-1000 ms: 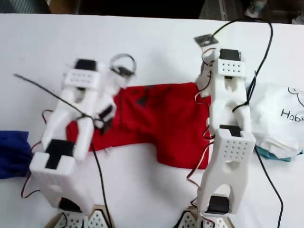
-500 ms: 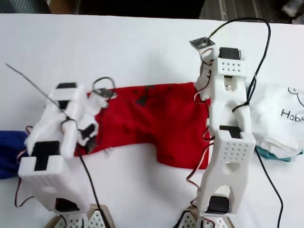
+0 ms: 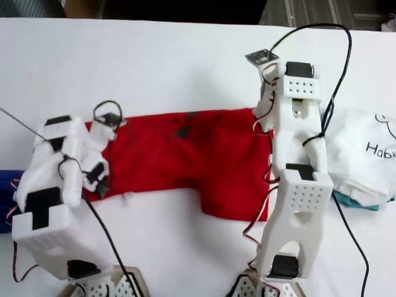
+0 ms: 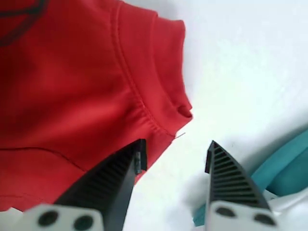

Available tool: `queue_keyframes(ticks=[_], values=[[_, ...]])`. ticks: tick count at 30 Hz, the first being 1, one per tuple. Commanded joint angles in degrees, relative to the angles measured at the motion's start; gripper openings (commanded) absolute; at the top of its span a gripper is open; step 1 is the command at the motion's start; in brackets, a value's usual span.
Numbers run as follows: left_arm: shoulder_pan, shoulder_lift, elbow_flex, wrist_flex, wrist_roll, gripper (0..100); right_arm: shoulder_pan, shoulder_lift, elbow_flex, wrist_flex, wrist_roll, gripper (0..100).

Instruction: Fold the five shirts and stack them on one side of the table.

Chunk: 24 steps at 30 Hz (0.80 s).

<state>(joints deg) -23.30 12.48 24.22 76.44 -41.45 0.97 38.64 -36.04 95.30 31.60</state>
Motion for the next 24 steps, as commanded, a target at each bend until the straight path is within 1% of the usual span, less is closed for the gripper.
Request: queue_keyframes(ticks=[1, 6, 10, 14, 16, 18, 20, 24], values=[[-2.29, -2.11, -3.12, 1.67, -0.62, 12, 0.48, -4.97, -2.11, 0.57, 0.70, 20.8], [-2.20, -2.64, -4.09, 5.01, -2.11, 11, 0.48, -5.67, -2.20, 0.75, 1.67, 21.0], [-1.93, -3.96, -10.68, 11.25, -1.41, 11, -0.04, -10.77, 1.41, 1.19, 7.12, 24.8], [-1.85, -6.68, -19.91, 15.30, 3.52, 12, -0.31, -20.70, 10.81, 0.84, 10.55, 25.2], [-1.23, -7.12, -23.69, 16.00, 5.63, 12, -1.36, -26.24, 17.58, 0.66, 11.96, 25.2], [-0.26, -7.03, -24.92, 15.38, 8.97, 12, -3.12, -31.60, 26.46, 0.22, 13.27, 25.2], [1.23, -6.86, -23.78, 12.40, 13.45, 12, -5.76, -37.14, 37.01, -2.15, 14.33, 25.2], [2.64, -3.78, -17.27, 2.20, 21.36, 12, -12.18, -49.45, 59.52, -11.65, 15.03, 25.2]])
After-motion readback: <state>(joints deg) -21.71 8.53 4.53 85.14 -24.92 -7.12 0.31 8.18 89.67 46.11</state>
